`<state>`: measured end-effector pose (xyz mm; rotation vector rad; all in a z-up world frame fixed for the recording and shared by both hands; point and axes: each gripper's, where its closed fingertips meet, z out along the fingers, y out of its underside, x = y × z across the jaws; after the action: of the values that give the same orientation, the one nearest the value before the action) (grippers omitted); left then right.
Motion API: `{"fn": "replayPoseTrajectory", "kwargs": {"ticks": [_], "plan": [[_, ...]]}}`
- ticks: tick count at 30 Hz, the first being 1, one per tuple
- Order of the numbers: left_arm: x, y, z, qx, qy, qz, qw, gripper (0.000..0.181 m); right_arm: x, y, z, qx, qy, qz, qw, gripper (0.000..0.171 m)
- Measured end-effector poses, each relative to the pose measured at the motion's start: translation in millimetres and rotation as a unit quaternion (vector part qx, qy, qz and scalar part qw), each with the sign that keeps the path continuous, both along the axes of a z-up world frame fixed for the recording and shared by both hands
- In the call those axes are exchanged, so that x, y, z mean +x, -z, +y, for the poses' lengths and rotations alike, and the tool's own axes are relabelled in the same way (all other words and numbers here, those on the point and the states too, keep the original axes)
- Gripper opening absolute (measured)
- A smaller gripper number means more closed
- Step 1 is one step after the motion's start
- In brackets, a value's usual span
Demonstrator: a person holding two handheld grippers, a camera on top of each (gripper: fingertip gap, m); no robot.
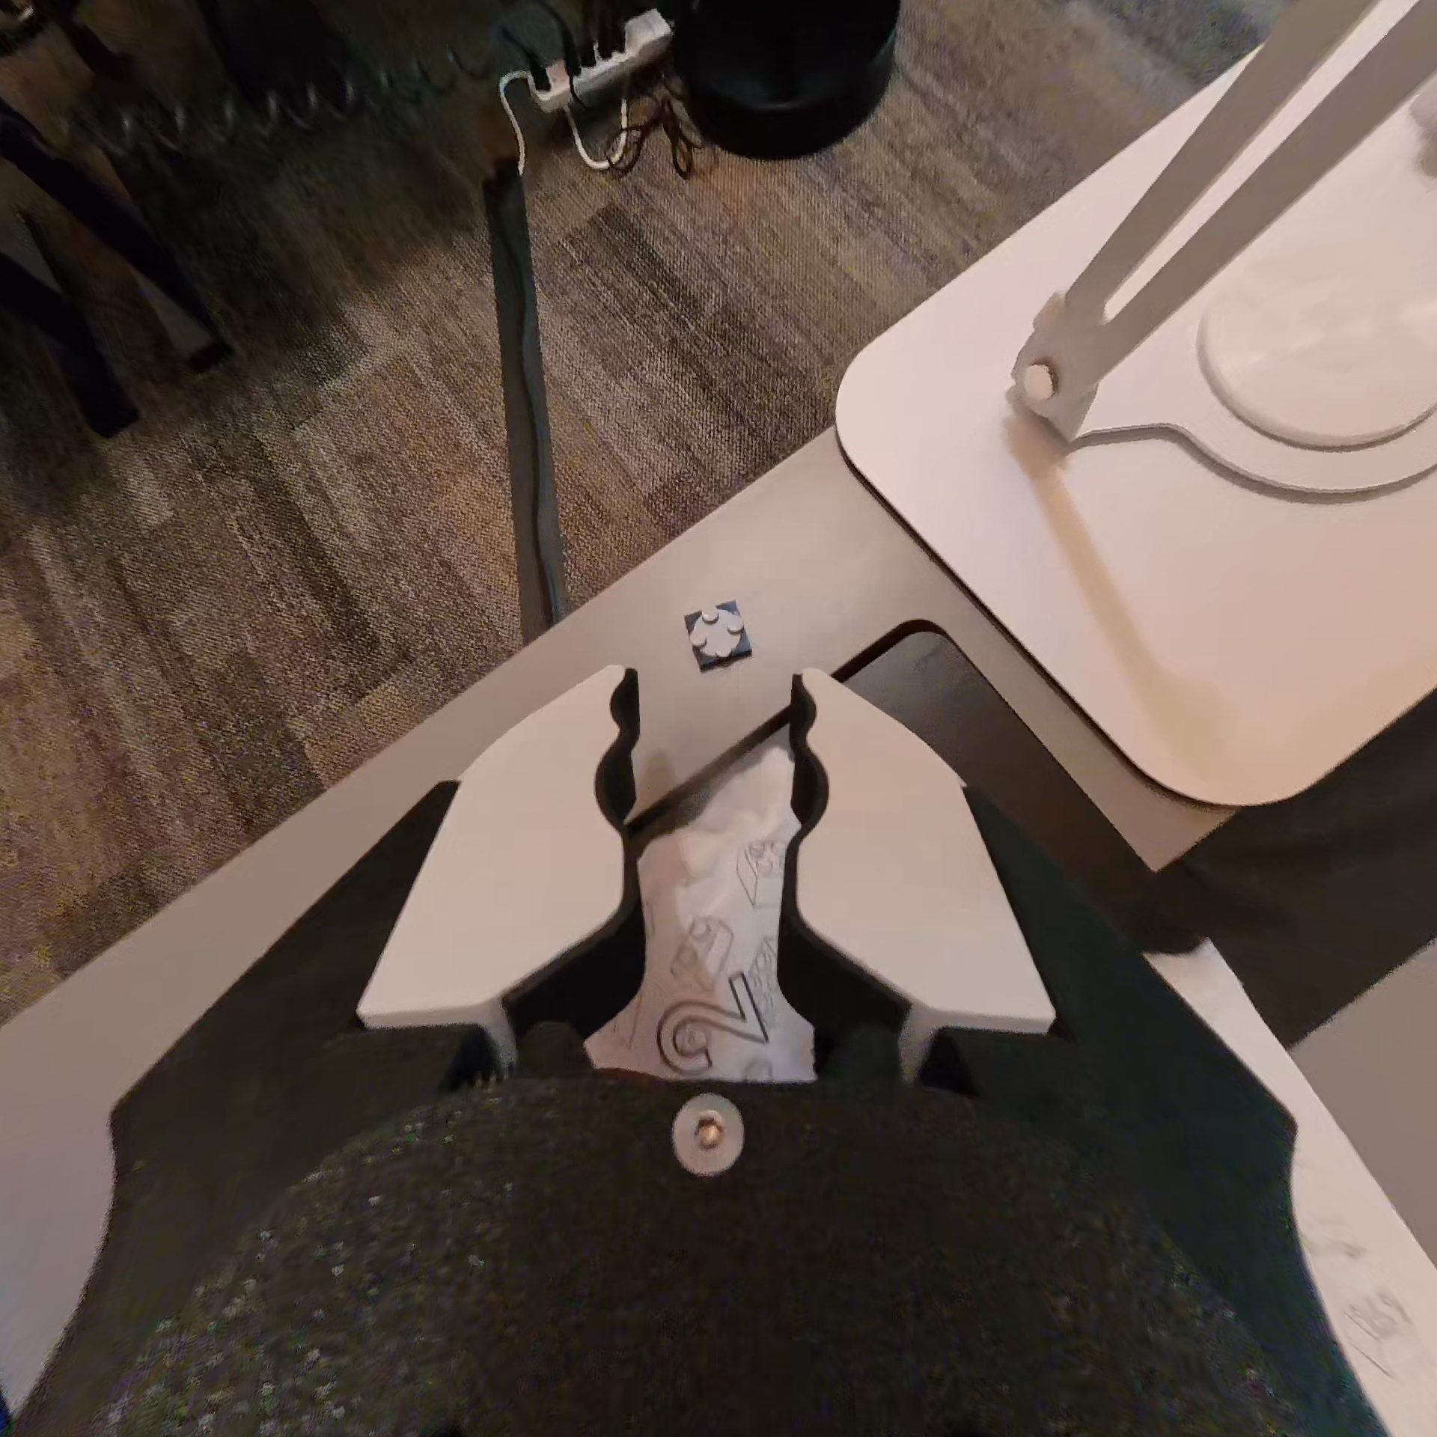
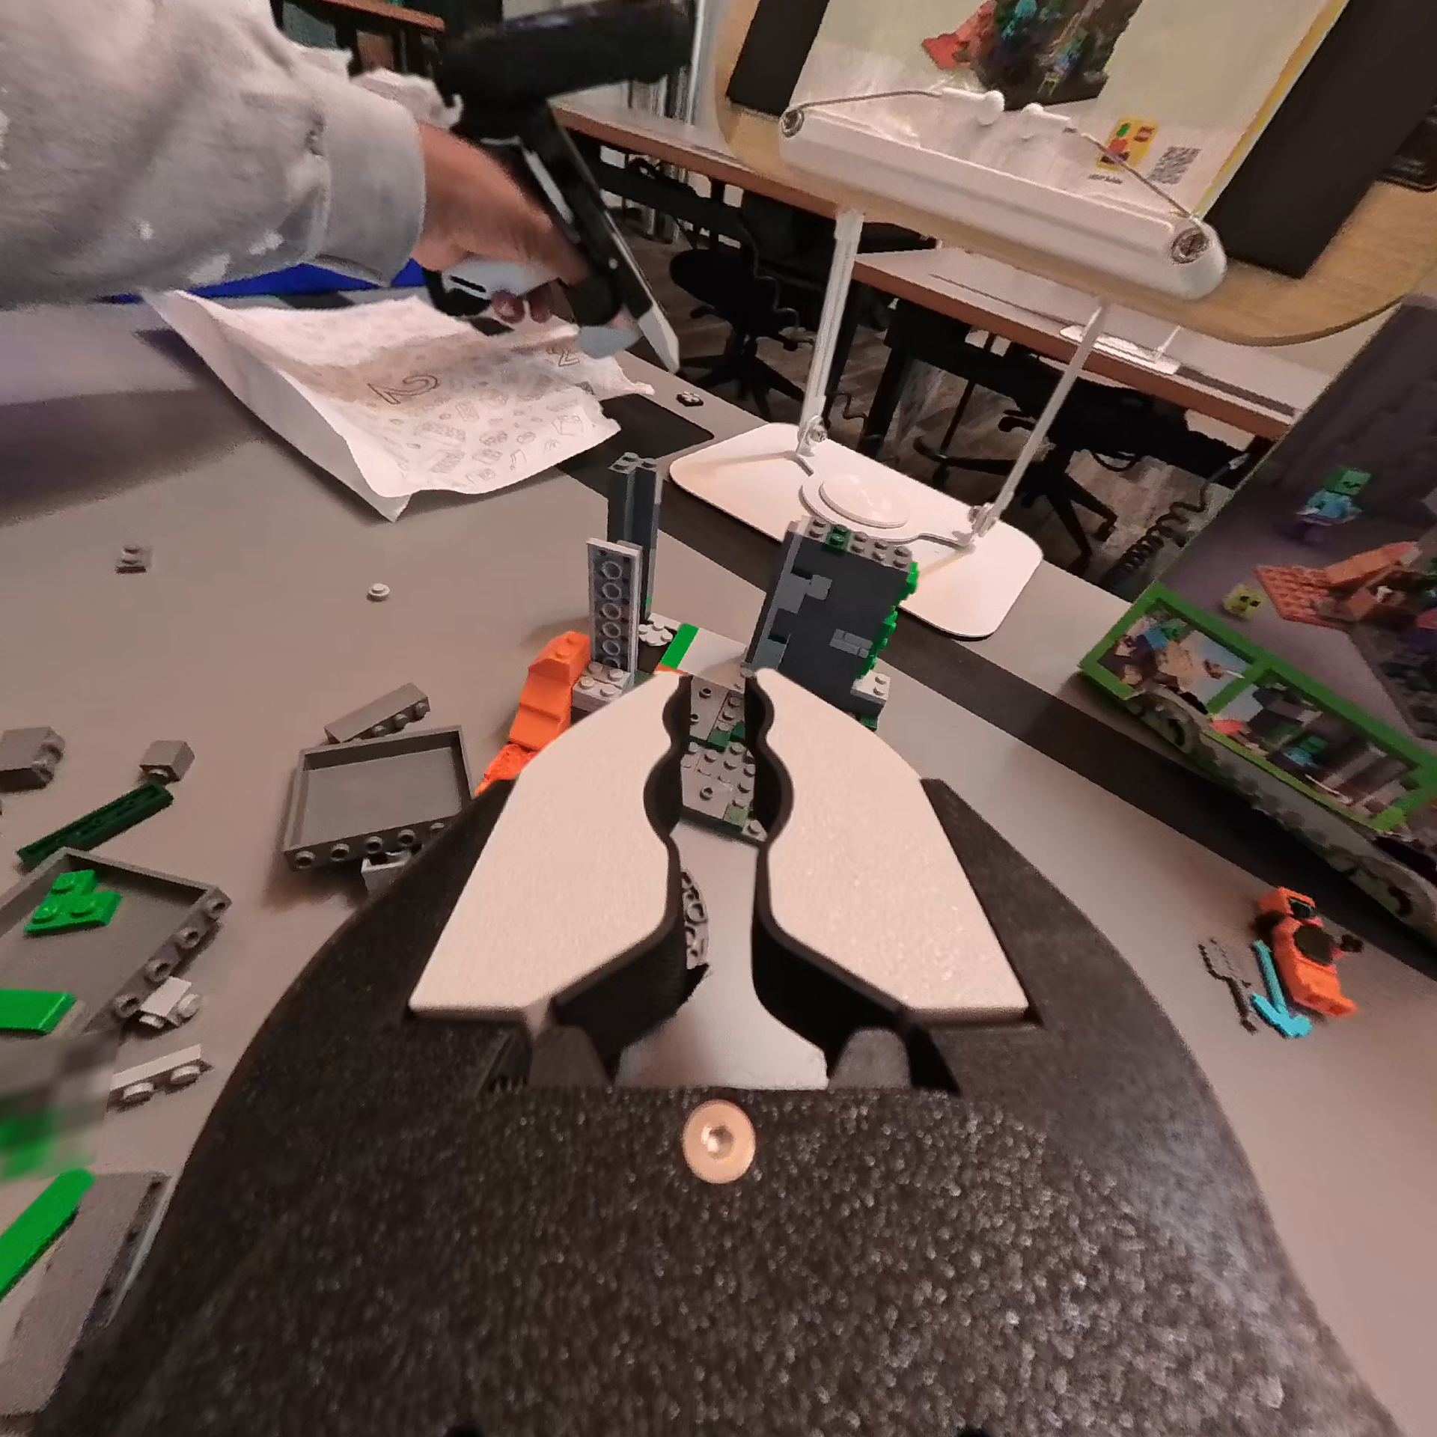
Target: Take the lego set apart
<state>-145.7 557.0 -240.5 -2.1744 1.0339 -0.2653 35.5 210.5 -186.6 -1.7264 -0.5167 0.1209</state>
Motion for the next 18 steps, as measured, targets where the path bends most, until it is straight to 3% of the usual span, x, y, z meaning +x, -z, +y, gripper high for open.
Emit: {"fn": "replayPoseTrajectory", "kwargs": {"ticks": [5, 12, 15, 18], "plan": [[9, 7, 11, 0.004, 0.031, 0.01, 0.999, 0.035, 5, 1, 0, 0.001, 0.006, -0.008, 1.0, 0.013], [9, 16, 1, 0.005, 0.106, 0.015, 0.994, 0.043, 3, 3, 0, -0.003, 0.001, -0.008, 1.0, 0.013], [-3, 20, 8, 0.0, 0.089, 0.028, 0.996, 0.042, 2, 4, 0, -0.004, 0.001, -0.007, 1.0, 0.012], [-8, 13, 20, -0.001, 0.041, -0.023, 0.999, 0.039, 1, 5, 1, -0.006, -0.001, -0.008, 1.0, 0.012]]}}
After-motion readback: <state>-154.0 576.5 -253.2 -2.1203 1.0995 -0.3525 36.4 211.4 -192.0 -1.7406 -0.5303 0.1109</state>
